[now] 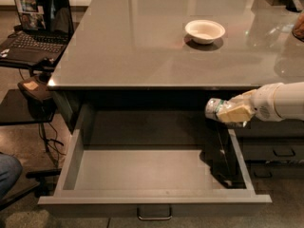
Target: Pick 7up can from top drawer and place on counter
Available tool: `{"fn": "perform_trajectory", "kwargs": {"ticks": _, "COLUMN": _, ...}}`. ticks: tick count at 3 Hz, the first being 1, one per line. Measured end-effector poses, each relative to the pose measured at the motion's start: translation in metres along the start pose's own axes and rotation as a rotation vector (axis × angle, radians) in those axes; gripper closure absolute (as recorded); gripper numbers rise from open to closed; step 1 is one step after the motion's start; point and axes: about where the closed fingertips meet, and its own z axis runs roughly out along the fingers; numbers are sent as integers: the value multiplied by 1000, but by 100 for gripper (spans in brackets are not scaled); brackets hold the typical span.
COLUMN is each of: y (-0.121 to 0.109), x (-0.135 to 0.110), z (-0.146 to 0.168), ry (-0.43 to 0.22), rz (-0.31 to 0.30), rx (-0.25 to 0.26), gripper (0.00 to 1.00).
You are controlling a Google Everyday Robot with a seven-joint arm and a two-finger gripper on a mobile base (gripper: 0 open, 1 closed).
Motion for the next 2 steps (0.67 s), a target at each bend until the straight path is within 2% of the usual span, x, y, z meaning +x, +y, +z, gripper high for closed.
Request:
{"fn": "perform_trajectory", "kwargs": {"ticks": 1, "y": -12, "x": 29, "z": -33, "ry": 81, "rz": -16, "rx": -8, "gripper": 100}}
{"fn": "perform_trajectory", "kwargs": {"ticks": 2, "y": -37, "x": 24, "z": -74, "ry": 157, "rz": -71, "rx": 36, "gripper": 100}}
